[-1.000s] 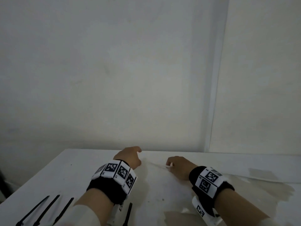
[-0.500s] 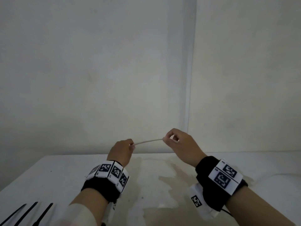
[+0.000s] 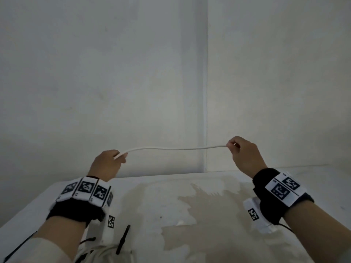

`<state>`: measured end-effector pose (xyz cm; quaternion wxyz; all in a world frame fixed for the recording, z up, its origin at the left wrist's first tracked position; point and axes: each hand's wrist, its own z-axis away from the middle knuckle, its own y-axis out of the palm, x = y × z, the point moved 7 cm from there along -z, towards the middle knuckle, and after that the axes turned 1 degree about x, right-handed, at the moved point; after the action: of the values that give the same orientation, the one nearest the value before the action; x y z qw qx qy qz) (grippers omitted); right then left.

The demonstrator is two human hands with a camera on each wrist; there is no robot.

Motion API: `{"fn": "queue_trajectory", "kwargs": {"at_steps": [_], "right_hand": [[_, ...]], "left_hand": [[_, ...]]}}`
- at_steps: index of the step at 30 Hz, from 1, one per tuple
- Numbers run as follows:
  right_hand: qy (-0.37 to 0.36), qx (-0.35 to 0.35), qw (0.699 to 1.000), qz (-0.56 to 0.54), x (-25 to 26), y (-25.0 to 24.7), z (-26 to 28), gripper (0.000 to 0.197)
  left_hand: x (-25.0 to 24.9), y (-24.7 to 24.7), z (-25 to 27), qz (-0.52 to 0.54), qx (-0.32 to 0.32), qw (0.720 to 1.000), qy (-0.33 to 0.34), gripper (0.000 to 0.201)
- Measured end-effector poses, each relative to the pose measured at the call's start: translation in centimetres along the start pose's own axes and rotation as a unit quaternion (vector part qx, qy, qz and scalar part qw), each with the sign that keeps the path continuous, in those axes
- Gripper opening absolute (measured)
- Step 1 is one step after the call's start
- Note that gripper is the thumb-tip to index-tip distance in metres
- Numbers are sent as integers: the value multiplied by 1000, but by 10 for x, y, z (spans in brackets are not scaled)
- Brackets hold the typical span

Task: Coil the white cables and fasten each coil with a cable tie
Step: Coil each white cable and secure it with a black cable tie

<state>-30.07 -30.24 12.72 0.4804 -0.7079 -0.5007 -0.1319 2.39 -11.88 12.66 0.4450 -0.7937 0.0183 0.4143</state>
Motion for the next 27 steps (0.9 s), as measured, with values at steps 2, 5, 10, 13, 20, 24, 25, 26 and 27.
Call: {"fn": "queue_trajectory", "kwargs": {"at_steps": [2,5,10,13,20,24,25,26,27], "right_hand": [[-9,10,1000,17,0,-1,8,12],[-13,50,998,47,1,5,24,11],[-74,86,990,89,8,13,57,15],[-130,95,978,134,17,14,78,14],[-256,143,937,189,55,25,132,11],[-125,169,969,129,33,13,134,26],[-111,177,972,111,27,11,137,27],[-112,183,971,107,24,10,141,28],[-120,194,967,110,22,10,145,30]], "left_hand": [[-8,6,15,69,69,995,-19,32],[-19,13,39,157,116,980,-34,26],[-19,16,72,142,128,981,-26,23],[-8,20,86,165,124,976,-64,24],[-15,30,112,171,101,980,-24,25],[-7,-2,112,230,-26,972,-32,27],[-4,-10,111,232,-47,971,-29,26],[0,-17,110,232,-59,971,-25,25],[3,-22,110,231,-68,970,-23,25]]}}
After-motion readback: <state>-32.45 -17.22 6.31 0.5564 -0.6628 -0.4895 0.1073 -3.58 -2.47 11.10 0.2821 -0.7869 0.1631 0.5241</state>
